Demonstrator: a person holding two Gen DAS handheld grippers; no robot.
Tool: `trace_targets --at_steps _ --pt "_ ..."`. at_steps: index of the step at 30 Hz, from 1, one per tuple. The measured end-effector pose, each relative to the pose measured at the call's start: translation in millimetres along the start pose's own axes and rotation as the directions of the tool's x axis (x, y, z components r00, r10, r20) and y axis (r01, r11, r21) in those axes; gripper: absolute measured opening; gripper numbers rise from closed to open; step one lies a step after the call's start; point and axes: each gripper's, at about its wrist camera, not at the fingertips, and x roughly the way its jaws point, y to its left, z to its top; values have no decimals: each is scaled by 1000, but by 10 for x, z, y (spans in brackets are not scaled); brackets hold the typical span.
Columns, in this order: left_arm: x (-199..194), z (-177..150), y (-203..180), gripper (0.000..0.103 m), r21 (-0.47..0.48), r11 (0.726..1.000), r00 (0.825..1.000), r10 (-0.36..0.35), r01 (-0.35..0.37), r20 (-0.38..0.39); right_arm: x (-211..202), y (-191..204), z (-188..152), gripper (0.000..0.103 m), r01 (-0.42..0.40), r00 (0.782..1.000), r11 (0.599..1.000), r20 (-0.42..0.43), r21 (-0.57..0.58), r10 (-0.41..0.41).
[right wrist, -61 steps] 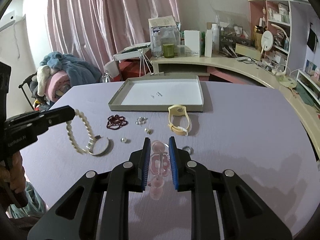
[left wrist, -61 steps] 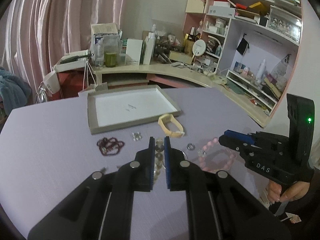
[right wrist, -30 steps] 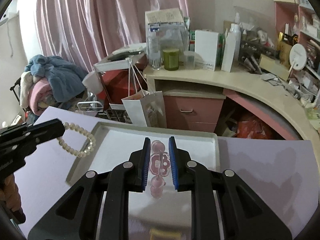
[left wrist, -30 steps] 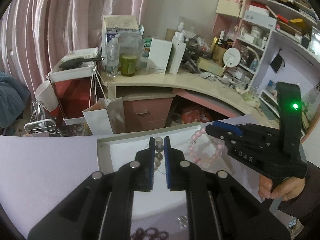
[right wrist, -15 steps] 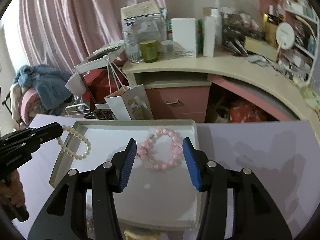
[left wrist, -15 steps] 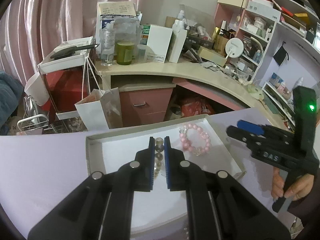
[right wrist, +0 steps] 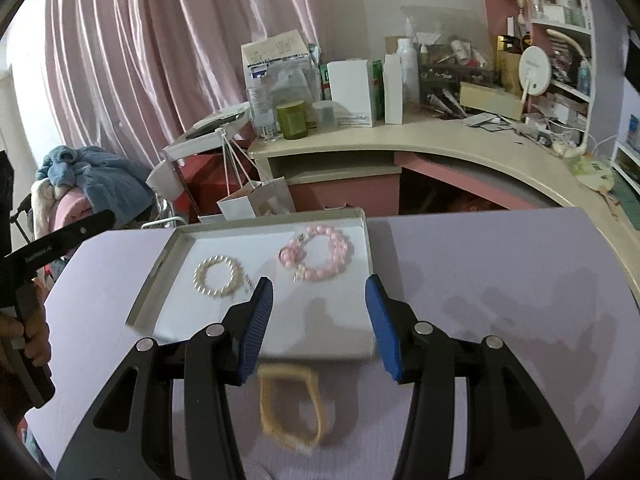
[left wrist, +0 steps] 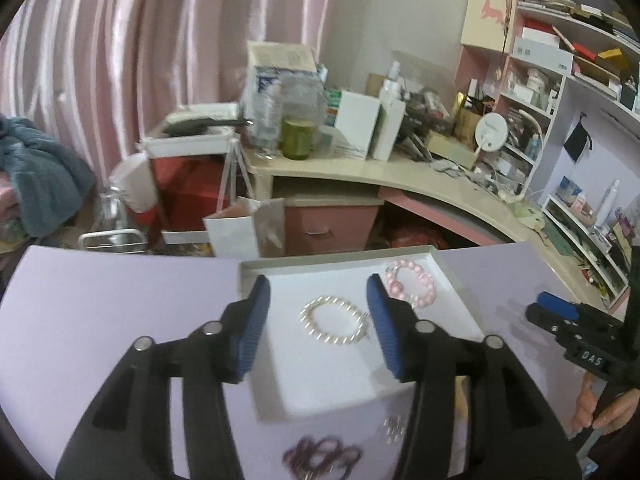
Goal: Organize jewelry
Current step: 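Withdraw both open grippers from the tray back over the table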
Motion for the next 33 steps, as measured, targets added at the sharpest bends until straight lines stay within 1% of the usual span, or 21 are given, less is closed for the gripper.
trace_targets --at_steps 2,4,8,13,16,19,20,24,27,33 --pt "-187 -128 20 62 -1 1000 1000 21 -21 20 -136 26 -113 50 1 1000 1000 9 -3 -1" --pt "-383 -282 27 65 1 999 998 42 -42 39 -239 53 -212 50 -7 1000 1000 15 0 7" --pt "-713 -607 5 76 19 996 994 81 -82 67 -393 136 -473 52 -13 1000 1000 15 -3 13" --pt "-997 -1034 -26 86 22 996 994 88 -89 67 -506 200 -799 54 -19 1000 1000 -2 8 19" --pt "-1096 -1268 -3 91 -9 996 995 84 -83 53 -567 233 -966 57 -25 1000 1000 -8 19 25" --pt "-1160 -1459 31 93 -45 996 996 80 -79 39 -605 319 -1126 61 -35 999 999 -17 0 35" --pt "-1187 -1521 36 95 -49 995 996 83 -81 39 -613 360 -1172 64 -38 999 999 -20 -12 38" --pt "-1273 -1695 13 96 -41 994 994 104 -102 39 -613 514 -1260 73 -51 998 996 -28 -69 49" --pt "-1299 -1746 -1 97 -46 994 994 102 -100 39 -608 567 -1303 77 -55 998 994 -35 -93 52" --pt "-1316 -1802 -25 98 -46 994 994 101 -99 44 -569 546 -1380 78 -60 997 995 -63 -82 55"
